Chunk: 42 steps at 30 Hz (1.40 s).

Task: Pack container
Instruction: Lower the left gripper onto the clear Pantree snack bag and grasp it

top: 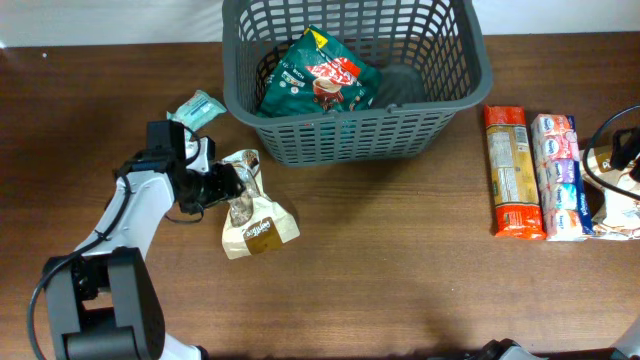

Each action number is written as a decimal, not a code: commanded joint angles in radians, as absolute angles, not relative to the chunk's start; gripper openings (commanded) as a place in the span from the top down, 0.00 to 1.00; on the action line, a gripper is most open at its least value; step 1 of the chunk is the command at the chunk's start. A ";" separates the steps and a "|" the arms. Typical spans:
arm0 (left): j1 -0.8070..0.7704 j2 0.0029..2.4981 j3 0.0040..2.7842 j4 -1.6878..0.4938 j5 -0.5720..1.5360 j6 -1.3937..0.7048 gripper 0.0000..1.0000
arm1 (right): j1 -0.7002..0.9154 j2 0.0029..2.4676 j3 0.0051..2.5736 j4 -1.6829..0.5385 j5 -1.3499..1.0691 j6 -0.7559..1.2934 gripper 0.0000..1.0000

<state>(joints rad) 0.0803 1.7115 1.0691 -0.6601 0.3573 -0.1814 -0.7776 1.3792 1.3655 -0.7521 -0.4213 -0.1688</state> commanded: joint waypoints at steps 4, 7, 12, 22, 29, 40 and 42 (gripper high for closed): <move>0.065 1.823 1.059 -0.615 0.353 -0.195 0.32 | -0.780 1.381 1.388 -0.749 -0.434 -0.179 0.01; 0.065 1.859 1.059 -0.604 0.371 -0.195 0.32 | -0.780 1.381 1.388 -0.749 -0.434 -0.179 0.01; 0.065 1.877 1.059 -0.599 0.373 -0.195 0.32 | -0.780 1.381 1.388 -0.749 -0.434 -0.179 0.01; 0.064 1.886 1.059 -0.586 0.346 -0.195 0.33 | -0.780 1.381 1.388 -0.749 -0.434 -0.179 0.01; 0.048 1.910 1.059 -0.573 0.316 -0.194 0.58 | -0.780 1.381 1.388 -0.749 -0.434 -0.179 0.01; 0.039 1.948 1.061 -0.551 0.329 -0.232 0.98 | -0.780 1.381 1.388 -0.749 -0.434 -0.179 0.01; 0.068 1.898 1.064 -0.560 0.356 -0.233 0.98 | -0.780 1.381 1.388 -0.749 -0.434 -0.179 0.01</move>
